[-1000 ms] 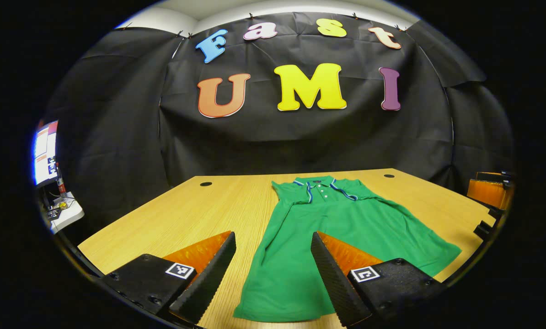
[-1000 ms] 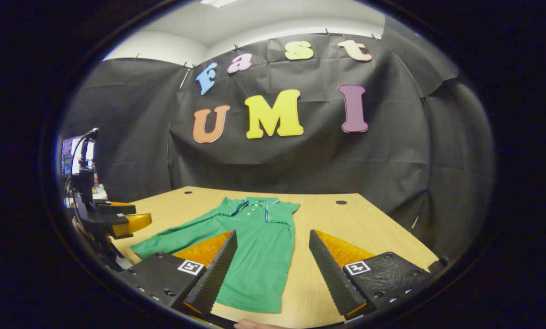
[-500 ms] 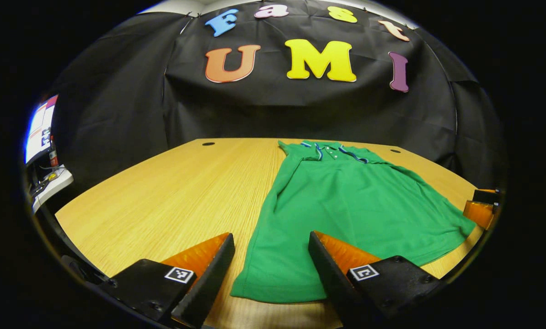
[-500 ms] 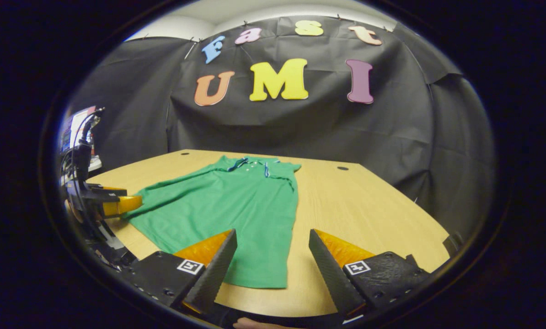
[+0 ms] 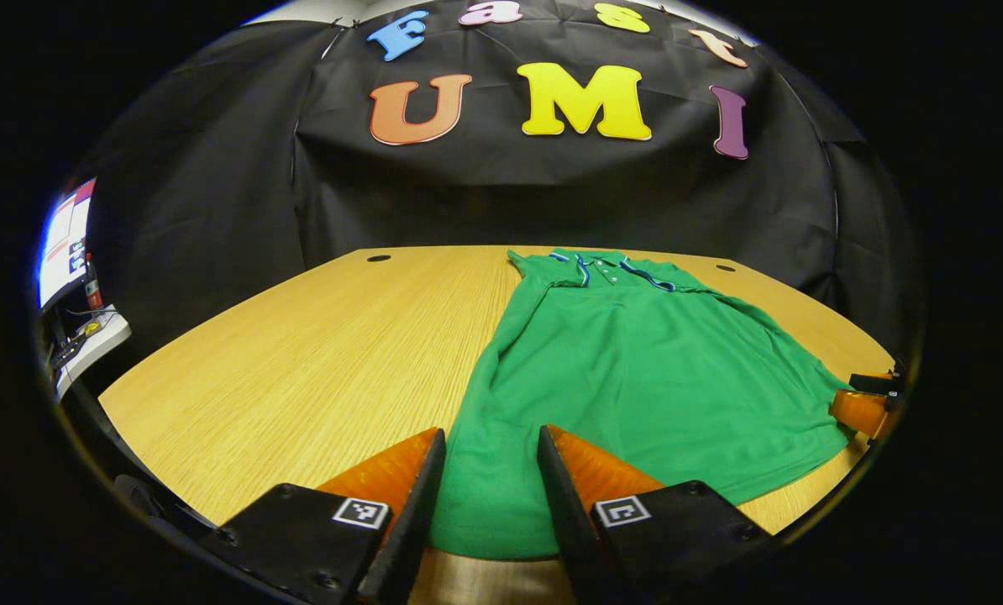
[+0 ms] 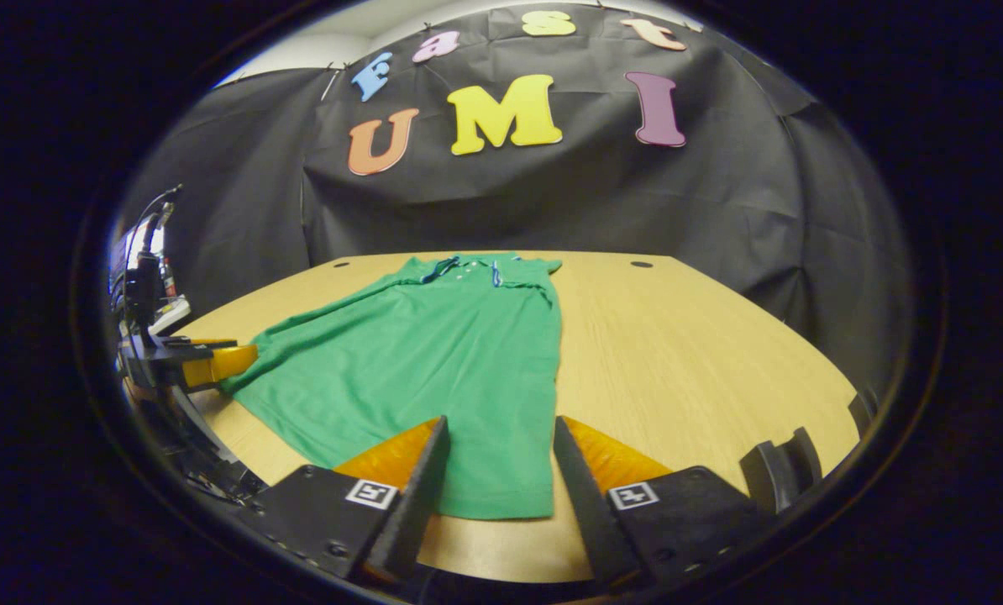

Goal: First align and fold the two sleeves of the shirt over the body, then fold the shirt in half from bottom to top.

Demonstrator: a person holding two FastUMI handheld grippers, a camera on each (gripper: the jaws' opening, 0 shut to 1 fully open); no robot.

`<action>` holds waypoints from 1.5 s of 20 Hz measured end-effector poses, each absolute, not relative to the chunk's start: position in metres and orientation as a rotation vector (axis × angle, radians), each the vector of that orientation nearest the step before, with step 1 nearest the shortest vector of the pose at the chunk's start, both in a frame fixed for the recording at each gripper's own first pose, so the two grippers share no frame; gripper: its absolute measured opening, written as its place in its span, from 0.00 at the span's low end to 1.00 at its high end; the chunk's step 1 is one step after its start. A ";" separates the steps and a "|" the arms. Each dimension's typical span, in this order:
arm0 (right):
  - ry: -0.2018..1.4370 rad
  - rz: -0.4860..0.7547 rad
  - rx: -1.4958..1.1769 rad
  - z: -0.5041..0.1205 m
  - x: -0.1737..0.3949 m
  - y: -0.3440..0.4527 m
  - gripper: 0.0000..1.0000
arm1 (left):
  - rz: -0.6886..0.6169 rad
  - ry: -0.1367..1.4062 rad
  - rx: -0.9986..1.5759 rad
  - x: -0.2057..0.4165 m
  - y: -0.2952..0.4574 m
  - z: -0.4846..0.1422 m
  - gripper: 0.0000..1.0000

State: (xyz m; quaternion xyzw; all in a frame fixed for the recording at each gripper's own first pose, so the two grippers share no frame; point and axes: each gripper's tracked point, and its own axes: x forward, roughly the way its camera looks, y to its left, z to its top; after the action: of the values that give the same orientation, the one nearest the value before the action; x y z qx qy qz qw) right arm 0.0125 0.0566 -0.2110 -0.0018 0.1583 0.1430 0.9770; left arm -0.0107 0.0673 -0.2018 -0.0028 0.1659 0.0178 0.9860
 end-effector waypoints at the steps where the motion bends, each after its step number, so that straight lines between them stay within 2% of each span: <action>1: 0.330 0.295 0.009 -0.215 0.014 0.062 0.61 | 0.029 0.339 0.000 -0.010 0.064 -0.200 0.68; 2: 0.331 0.297 0.017 -0.215 0.015 0.064 0.49 | 0.027 0.345 0.005 -0.008 0.063 -0.201 0.42; 3: 0.339 0.303 0.022 -0.213 0.017 0.066 0.24 | 0.018 0.349 0.002 -0.007 0.061 -0.200 0.33; 4: 0.344 0.307 0.040 -0.212 0.018 0.066 0.11 | 0.006 0.354 -0.006 -0.006 0.059 -0.199 0.20; 5: 0.348 0.304 0.040 -0.210 0.019 0.065 0.01 | -0.002 0.361 -0.010 -0.005 0.059 -0.198 0.14; 8: 0.300 0.314 -0.002 -0.189 0.023 0.065 0.00 | -0.022 0.363 -0.014 -0.006 0.059 -0.187 0.10; 13: 0.194 0.289 -0.001 -0.144 0.035 0.058 0.01 | -0.031 0.271 -0.003 0.003 0.055 -0.147 0.09; 17: 0.187 0.271 0.001 -0.128 0.050 0.060 0.00 | -0.039 0.239 0.019 0.019 0.058 -0.126 0.08; 30: 0.132 0.221 -0.033 -0.054 0.154 0.086 0.00 | -0.060 0.183 -0.009 0.123 0.077 -0.072 0.09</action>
State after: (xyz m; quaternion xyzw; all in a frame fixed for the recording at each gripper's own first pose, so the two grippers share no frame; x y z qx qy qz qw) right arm 0.1545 0.0861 -0.0538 -0.0162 0.0660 0.1100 0.9916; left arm 0.1233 0.0769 -0.0723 -0.0047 0.0913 -0.0300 0.9954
